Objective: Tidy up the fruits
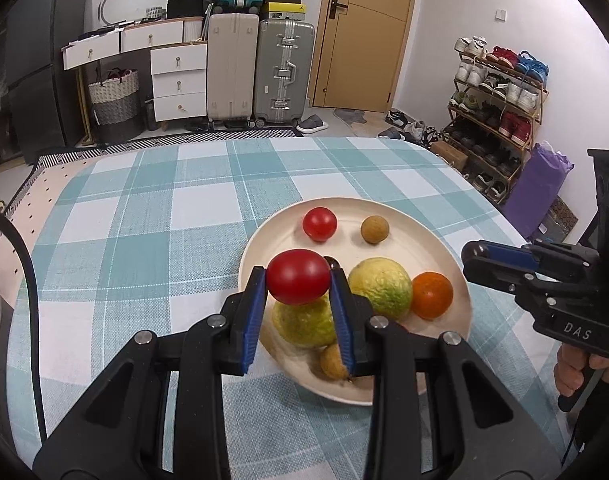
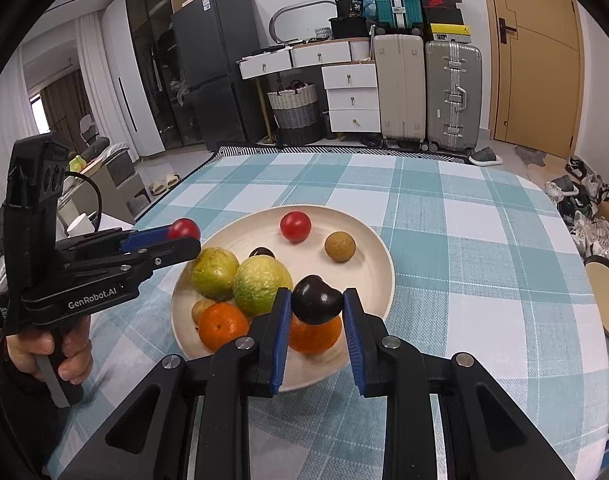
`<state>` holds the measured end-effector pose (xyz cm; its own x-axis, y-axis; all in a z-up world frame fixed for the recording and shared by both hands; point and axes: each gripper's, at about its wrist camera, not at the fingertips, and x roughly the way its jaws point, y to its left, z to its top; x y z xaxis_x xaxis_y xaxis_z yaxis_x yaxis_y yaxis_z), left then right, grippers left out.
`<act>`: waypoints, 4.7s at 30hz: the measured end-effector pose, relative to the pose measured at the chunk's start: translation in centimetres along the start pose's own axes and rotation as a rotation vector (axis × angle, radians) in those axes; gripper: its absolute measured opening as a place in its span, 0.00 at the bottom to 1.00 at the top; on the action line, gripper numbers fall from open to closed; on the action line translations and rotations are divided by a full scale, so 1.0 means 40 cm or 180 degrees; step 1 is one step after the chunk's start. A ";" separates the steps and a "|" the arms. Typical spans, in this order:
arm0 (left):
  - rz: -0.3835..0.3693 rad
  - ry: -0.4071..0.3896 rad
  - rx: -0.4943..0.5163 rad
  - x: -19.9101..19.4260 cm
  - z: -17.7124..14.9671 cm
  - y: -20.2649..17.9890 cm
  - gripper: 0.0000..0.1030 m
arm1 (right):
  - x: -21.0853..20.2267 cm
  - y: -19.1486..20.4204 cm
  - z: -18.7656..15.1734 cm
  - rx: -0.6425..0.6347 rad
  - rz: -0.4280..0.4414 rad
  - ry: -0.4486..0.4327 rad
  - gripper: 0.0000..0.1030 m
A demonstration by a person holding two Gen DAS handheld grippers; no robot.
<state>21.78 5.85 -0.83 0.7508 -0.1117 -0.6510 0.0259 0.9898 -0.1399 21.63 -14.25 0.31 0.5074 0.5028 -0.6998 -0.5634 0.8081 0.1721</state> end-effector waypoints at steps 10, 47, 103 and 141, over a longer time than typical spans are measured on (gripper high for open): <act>0.0008 0.0055 -0.0052 0.065 0.029 0.031 0.28 | 0.057 -0.012 0.020 0.0037 -0.0008 0.0091 0.26; -0.0024 -0.0208 -0.0121 -0.019 0.011 0.032 0.84 | 0.017 -0.037 -0.011 0.0108 -0.0203 0.0053 0.77; 0.0207 -0.0825 -0.0208 -0.189 -0.163 -0.049 0.99 | -0.175 0.033 -0.140 -0.0234 -0.0102 -0.1002 1.00; 0.0201 -0.0831 -0.0199 -0.187 -0.164 -0.051 0.99 | -0.178 0.033 -0.142 -0.0237 -0.0098 -0.1022 1.00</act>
<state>11.79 4.08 -0.57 0.8946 -0.0155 -0.4466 -0.0609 0.9858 -0.1562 13.55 -18.50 1.59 0.6979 0.5592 -0.4475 -0.5848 0.8056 0.0947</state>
